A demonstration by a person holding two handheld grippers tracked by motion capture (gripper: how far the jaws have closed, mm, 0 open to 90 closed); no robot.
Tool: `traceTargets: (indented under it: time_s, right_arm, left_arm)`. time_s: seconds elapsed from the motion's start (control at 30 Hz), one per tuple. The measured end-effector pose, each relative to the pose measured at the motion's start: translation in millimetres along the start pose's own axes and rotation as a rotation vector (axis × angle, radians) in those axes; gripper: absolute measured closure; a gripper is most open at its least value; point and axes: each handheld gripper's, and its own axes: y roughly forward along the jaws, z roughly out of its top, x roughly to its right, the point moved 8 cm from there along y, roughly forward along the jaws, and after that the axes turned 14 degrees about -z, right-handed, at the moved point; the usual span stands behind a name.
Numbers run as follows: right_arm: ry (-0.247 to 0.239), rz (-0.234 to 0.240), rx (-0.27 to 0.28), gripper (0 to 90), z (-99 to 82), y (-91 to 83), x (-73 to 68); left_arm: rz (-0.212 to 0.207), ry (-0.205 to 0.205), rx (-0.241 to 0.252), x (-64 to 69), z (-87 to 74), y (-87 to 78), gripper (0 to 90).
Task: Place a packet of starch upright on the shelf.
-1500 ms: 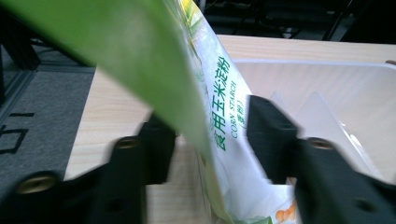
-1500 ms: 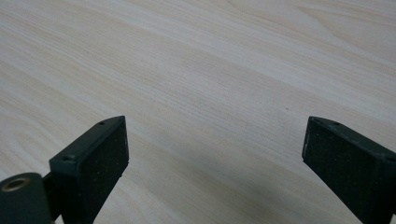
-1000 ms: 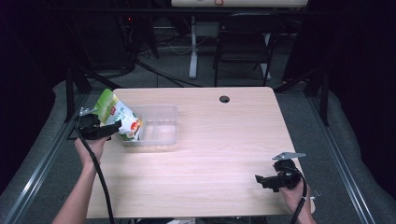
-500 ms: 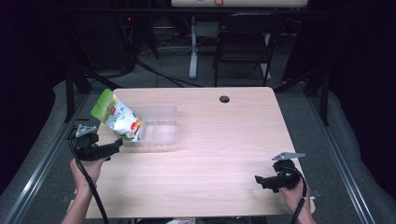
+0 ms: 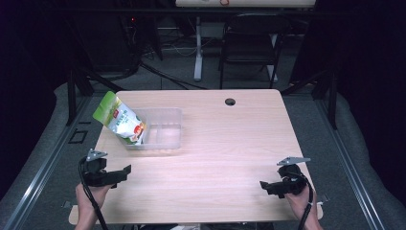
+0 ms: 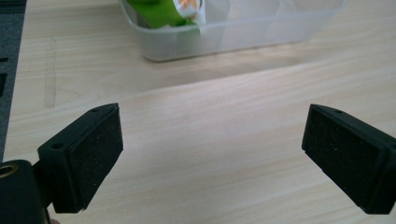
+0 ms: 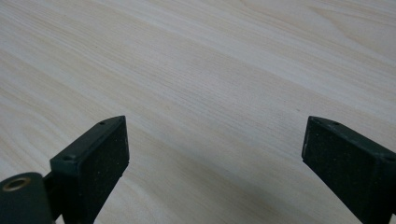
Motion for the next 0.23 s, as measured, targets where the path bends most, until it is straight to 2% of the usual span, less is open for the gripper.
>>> traceTargets:
  time_s: [0.23]
  right_arm:
    - [0.002, 0.001, -0.002, 6.9, -1.2, 0.4, 0.5]
  left_arm:
    - [-0.02, -0.025, -0.028, -10.3, -7.6, 11.6, 4.3]
